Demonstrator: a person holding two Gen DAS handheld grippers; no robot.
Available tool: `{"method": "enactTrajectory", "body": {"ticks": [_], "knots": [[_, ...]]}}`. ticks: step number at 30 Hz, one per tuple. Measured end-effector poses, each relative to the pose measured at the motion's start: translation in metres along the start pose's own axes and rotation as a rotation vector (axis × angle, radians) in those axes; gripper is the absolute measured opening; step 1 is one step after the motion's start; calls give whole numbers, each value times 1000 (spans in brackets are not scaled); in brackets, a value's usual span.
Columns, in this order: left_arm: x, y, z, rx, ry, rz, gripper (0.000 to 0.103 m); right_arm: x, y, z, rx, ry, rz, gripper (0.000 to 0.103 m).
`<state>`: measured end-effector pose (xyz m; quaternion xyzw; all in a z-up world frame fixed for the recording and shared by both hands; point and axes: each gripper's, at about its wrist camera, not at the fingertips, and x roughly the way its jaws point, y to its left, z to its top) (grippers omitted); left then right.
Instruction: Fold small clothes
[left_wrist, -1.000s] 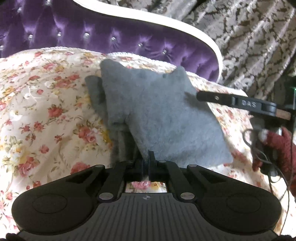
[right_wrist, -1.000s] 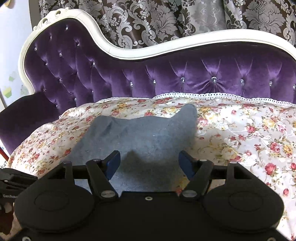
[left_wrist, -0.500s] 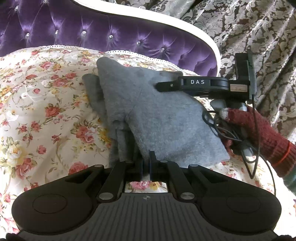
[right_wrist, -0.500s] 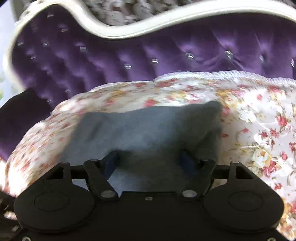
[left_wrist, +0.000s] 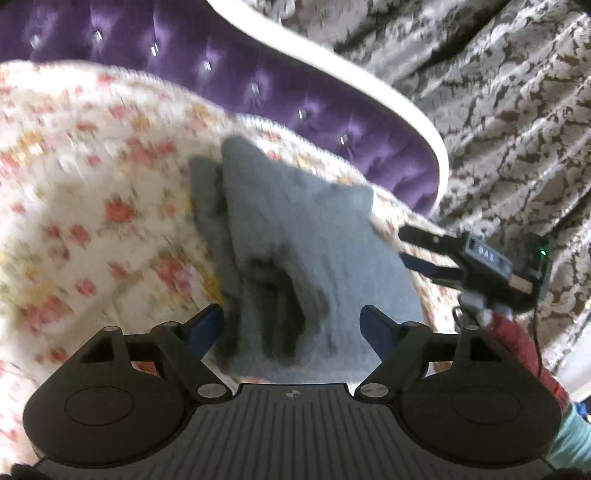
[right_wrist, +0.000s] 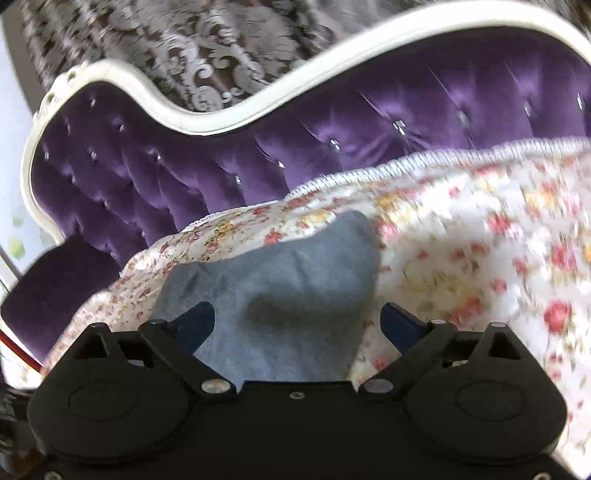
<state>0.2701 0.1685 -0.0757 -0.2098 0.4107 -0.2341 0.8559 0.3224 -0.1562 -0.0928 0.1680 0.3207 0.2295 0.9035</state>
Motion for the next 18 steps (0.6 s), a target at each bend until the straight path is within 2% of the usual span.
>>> {"method": "enactTrajectory", "body": {"ticks": [2, 6, 10, 13, 14, 16, 17, 18], "knots": [[6, -1, -2, -3, 25, -20, 80, 3, -8, -1, 39, 18, 33, 98], [15, -6, -1, 5, 25, -23, 88, 16, -22, -10, 124, 57, 115, 98], [26, -5, 3, -44, 20, -75, 88, 25, -24, -15, 166, 45, 206, 100], [34, -7, 3, -37, 11, -104, 88, 34, -18, -14, 176, 49, 258, 103], [35, -8, 3, -33, 10, -107, 83, 38, -14, -13, 166, 57, 263, 103], [36, -10, 2, -19, 8, -96, 62, 40, -9, -13, 153, 59, 258, 103], [36, -9, 1, -29, 9, -100, 40, 40, -8, -13, 154, 61, 258, 103], [37, -6, 0, -65, 17, -126, 31, 39, -8, -13, 159, 64, 255, 92]]}}
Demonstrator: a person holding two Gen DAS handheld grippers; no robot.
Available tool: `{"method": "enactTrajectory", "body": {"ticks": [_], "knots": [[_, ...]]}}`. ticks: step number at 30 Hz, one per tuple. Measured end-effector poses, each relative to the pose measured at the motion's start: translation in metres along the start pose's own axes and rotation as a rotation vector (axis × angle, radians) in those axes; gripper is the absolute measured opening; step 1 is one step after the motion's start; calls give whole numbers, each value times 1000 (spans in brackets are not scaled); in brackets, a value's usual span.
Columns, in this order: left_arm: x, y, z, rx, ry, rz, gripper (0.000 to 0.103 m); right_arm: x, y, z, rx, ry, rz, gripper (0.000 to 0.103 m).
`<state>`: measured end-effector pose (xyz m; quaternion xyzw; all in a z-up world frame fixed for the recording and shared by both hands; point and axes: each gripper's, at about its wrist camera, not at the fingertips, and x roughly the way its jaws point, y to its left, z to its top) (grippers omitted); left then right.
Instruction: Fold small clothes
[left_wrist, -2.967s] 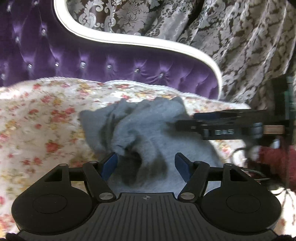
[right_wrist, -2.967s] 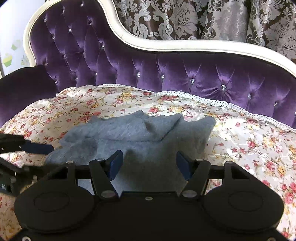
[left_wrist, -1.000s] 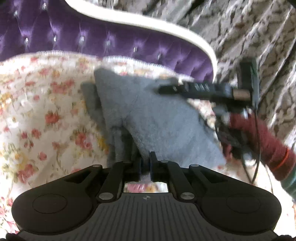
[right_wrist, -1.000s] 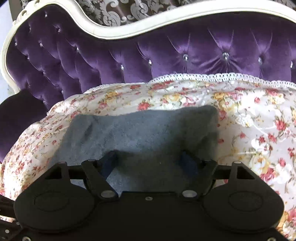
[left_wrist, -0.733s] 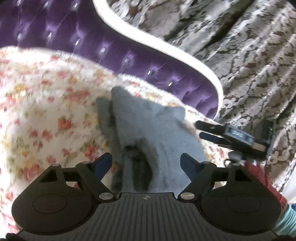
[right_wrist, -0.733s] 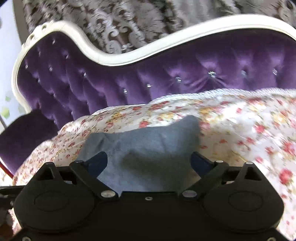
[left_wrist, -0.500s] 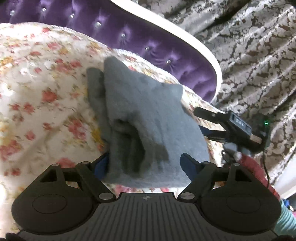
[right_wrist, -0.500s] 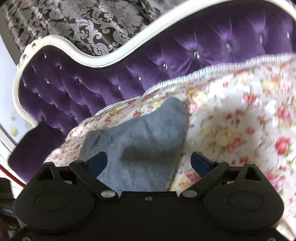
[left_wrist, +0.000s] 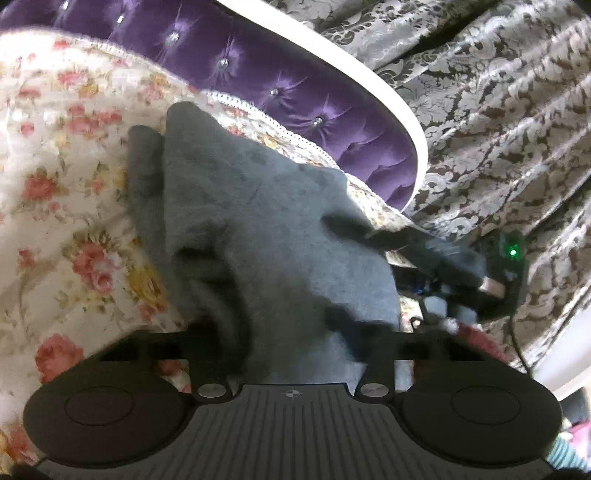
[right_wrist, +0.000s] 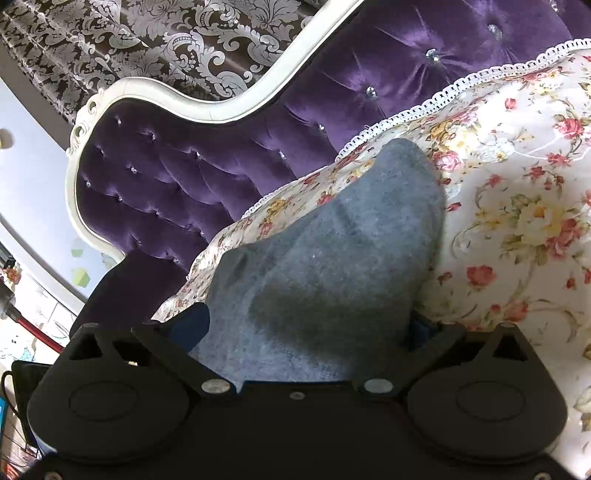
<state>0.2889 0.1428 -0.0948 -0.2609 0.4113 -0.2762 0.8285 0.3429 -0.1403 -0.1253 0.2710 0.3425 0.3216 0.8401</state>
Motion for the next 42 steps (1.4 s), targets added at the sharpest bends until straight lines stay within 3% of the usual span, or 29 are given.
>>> {"method": "enactTrajectory", "body": {"ticks": [1, 2, 10, 18, 20, 22, 24, 27, 28, 30, 31, 35, 42], "knots": [[0, 3, -2, -50, 3, -36, 31, -1, 0, 0, 9, 9, -22, 60], [-2, 6, -7, -89, 6, -57, 31, -3, 1, -1, 15, 26, -70, 51], [-39, -44, -66, -40, 71, -79, 31, -65, 37, -24, -42, 53, -132, 50], [-74, -84, -151, -13, 160, -106, 32, -147, 67, -95, -11, 143, -184, 50], [-80, -85, -166, -2, 171, -49, 32, -164, 73, -114, -6, 153, -183, 52], [-88, -85, -179, 39, 155, 61, 32, -180, 79, -131, -15, 146, -187, 52], [-102, -87, -184, 62, 96, 120, 40, -193, 88, -143, -59, 119, -225, 56], [-122, -99, -181, 103, 12, 219, 44, -208, 108, -157, -160, 61, -293, 64], [-129, -103, -178, 112, -23, 235, 45, -212, 116, -161, -197, 32, -310, 71], [-143, -111, -171, 111, -98, 249, 66, -219, 131, -170, -275, -27, -332, 82], [-148, -113, -165, 105, -135, 254, 69, -221, 138, -174, -311, -56, -335, 87], [-139, -115, -139, 94, -188, 258, 71, -221, 151, -188, -381, -106, -330, 96], [-92, -88, -117, 32, -100, 233, 70, -207, 150, -202, -384, -115, -320, 96]]}}
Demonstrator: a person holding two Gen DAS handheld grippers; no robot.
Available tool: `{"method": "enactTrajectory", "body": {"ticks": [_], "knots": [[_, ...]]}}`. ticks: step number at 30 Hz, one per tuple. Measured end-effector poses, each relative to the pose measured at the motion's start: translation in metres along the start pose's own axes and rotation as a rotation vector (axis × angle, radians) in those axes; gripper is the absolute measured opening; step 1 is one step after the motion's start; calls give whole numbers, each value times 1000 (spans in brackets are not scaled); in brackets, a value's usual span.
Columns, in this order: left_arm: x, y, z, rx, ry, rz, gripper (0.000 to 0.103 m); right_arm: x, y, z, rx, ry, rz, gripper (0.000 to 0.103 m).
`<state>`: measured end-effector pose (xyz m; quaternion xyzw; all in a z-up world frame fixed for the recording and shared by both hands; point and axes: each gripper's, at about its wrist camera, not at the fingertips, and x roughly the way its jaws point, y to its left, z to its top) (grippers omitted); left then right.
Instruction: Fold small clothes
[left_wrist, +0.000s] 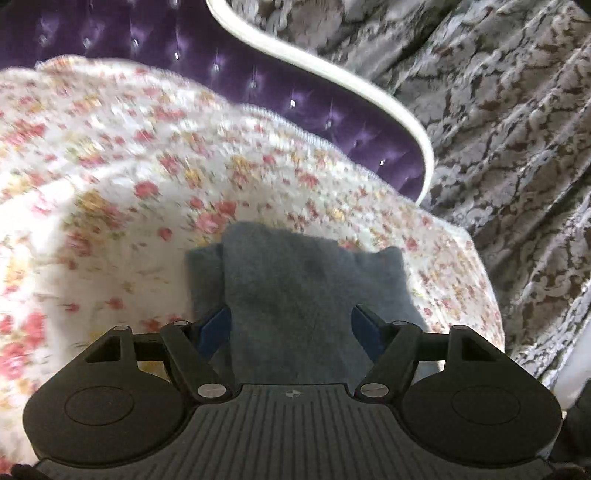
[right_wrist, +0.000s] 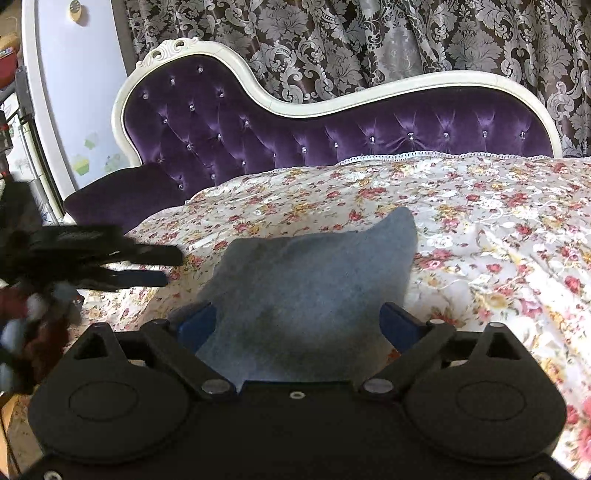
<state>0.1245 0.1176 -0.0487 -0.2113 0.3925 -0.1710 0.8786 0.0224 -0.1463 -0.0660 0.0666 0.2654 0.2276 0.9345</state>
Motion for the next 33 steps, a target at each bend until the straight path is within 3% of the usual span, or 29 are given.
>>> {"method": "enactTrajectory", "body": {"ticks": [5, 7, 8, 11, 15, 22, 26, 29, 33], "knots": [[25, 5, -2, 6, 38, 49, 68, -3, -2, -9, 27, 7, 13, 96], [28, 8, -3, -22, 40, 41, 57, -6, -3, -10, 30, 4, 16, 96], [30, 10, -3, -37, 42, 33, 45, -7, -2, -11, 32, 1, 18, 96], [29, 11, -5, -40, 32, 10, 24, -9, -2, -12, 31, -1, 25, 96], [19, 11, -9, -40, -12, 42, 13, -5, 3, -13, 17, 9, 37, 97], [6, 17, -14, -22, -46, 135, 7, -3, 14, -13, -31, 16, 73, 98], [8, 26, -16, -57, -40, 138, 7, 6, 18, 4, -89, 20, 119, 102], [10, 26, -17, -46, -31, 141, 7, 33, 6, 24, -85, 42, 146, 102], [11, 25, -18, -22, -22, 148, 8, 92, -36, 43, 27, 137, 158, 102]]}}
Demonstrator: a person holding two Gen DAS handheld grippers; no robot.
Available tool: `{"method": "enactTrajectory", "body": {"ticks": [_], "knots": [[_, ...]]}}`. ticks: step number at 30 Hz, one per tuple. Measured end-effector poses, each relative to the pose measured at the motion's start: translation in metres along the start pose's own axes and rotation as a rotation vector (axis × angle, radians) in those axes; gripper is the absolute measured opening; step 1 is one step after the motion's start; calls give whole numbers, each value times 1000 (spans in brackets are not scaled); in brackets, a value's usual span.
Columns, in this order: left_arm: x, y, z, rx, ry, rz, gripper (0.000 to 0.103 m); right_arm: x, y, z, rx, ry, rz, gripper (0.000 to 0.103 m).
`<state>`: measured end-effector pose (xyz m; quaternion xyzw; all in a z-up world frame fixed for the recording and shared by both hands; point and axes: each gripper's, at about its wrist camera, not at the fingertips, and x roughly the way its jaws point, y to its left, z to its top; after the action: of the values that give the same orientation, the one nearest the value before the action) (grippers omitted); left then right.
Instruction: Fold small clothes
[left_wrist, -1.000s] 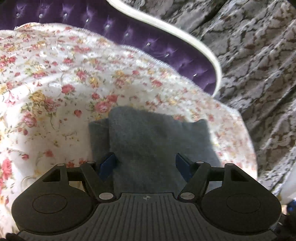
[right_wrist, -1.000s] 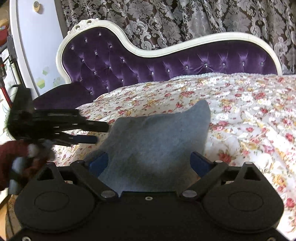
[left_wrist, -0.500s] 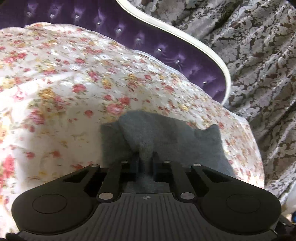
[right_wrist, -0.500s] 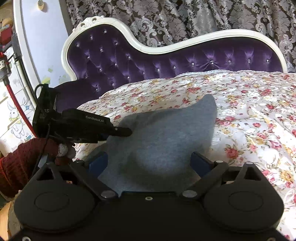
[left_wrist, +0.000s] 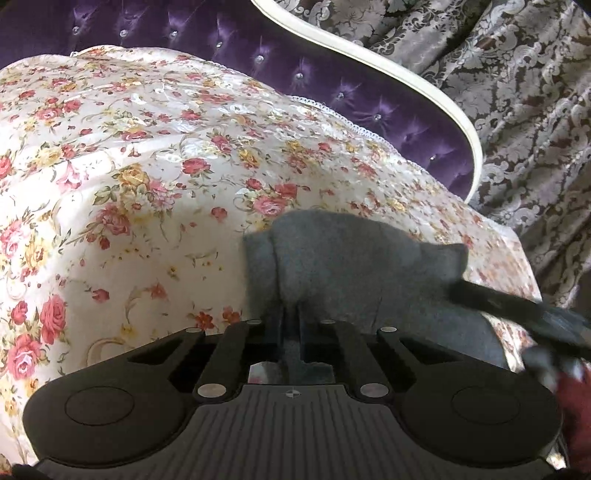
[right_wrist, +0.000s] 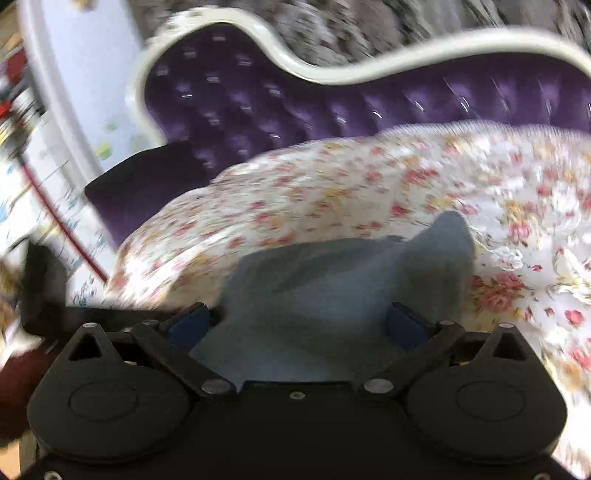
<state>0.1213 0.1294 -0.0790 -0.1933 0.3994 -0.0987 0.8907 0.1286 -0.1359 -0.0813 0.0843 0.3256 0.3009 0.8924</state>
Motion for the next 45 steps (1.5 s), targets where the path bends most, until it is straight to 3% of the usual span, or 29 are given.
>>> {"method": "enactTrajectory", "body": {"ticks": [2, 7, 9, 13, 15, 19, 24, 26, 32, 36, 41, 45], "knots": [[-1, -1, 0, 13, 3, 6, 8, 22, -23, 8, 33, 47, -63, 102], [-19, -12, 0, 62, -38, 54, 12, 22, -41, 18, 57, 15, -169, 102], [-30, -20, -1, 83, -63, 80, 40, 2, -31, 15, 23, -40, -191, 102], [-55, -42, -13, 129, -128, 85, 50, -21, 3, 4, -107, -81, -268, 102], [-63, -55, -24, 179, -140, 105, 63, -28, 22, -12, -169, -59, -306, 102], [-55, -72, -52, 268, -82, 122, 65, -28, 39, -46, -189, 16, -348, 102], [-44, -65, -68, 219, 28, 161, 64, -41, 45, -83, -48, 45, -312, 102], [-55, -67, -70, 222, 6, 182, 64, -51, 51, -89, -36, 31, -322, 102], [-84, -92, -70, 274, -46, 349, 66, -91, 64, -90, 47, -59, -318, 102], [-106, -99, -72, 244, -74, 322, 66, -115, 75, -90, 77, -111, -312, 102], [-123, -104, -78, 214, -92, 272, 70, -130, 83, -97, 87, -116, -322, 102], [-131, -109, -87, 247, -109, 299, 73, -137, 90, -105, 101, -123, -328, 102]]}}
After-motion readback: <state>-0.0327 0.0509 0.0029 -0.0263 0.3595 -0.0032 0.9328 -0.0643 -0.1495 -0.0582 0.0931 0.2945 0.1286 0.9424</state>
